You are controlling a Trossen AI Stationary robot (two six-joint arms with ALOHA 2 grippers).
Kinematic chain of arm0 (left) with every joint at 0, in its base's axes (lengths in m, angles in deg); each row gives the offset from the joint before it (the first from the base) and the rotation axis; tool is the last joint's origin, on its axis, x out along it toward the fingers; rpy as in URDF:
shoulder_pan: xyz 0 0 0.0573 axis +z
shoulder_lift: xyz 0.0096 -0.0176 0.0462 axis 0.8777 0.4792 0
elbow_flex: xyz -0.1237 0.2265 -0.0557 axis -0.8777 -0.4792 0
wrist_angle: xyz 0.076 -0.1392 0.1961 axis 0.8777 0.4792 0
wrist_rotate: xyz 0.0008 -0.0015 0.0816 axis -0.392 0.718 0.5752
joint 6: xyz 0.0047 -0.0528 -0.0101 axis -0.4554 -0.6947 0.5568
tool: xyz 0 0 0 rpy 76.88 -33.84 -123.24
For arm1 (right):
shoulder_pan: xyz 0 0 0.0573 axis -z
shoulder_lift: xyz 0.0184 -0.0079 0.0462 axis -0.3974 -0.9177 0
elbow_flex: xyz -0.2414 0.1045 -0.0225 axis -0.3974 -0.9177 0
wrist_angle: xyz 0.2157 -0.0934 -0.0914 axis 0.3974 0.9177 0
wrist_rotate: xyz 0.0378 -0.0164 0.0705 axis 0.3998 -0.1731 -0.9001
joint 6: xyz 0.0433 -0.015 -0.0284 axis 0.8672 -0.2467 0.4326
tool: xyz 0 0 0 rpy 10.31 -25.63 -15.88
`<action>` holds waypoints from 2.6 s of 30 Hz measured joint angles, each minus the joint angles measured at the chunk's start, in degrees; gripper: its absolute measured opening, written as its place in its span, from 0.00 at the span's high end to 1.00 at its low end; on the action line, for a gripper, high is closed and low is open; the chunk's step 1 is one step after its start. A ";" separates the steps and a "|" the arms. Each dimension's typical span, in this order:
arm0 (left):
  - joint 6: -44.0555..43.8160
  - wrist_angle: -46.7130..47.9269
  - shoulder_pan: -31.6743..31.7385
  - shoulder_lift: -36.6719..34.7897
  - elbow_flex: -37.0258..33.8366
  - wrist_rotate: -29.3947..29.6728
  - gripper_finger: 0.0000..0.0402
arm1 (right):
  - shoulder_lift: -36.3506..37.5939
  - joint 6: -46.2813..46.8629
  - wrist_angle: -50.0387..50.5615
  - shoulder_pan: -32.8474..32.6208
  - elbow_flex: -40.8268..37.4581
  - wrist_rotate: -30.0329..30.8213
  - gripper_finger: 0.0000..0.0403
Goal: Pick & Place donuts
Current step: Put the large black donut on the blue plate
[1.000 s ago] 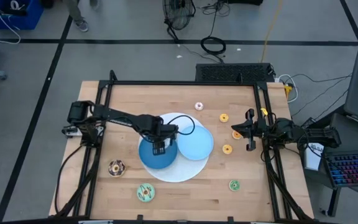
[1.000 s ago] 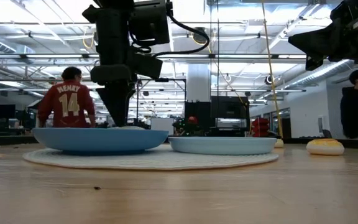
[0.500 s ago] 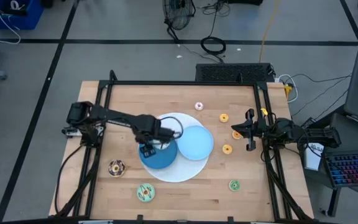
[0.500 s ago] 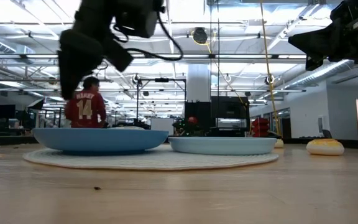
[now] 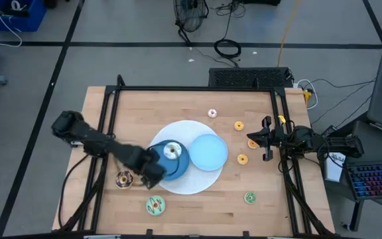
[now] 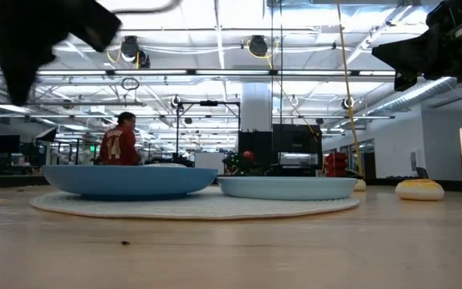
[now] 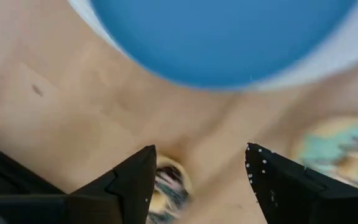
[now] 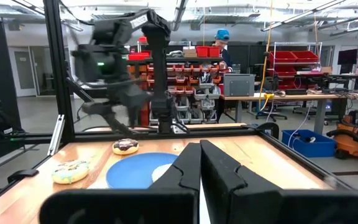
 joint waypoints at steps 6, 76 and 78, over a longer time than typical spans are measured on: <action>-4.86 -0.06 -10.50 0.97 -0.07 1.38 0.39 | -0.01 0.00 0.03 0.00 0.00 0.00 1.00; 0.89 -8.84 -10.50 6.39 -12.07 -2.31 0.95 | -0.04 0.00 0.01 -0.01 0.01 0.00 1.00; 0.93 -8.39 -9.64 4.21 -12.09 -2.22 0.97 | -0.04 0.00 -0.01 -0.01 0.01 0.00 1.00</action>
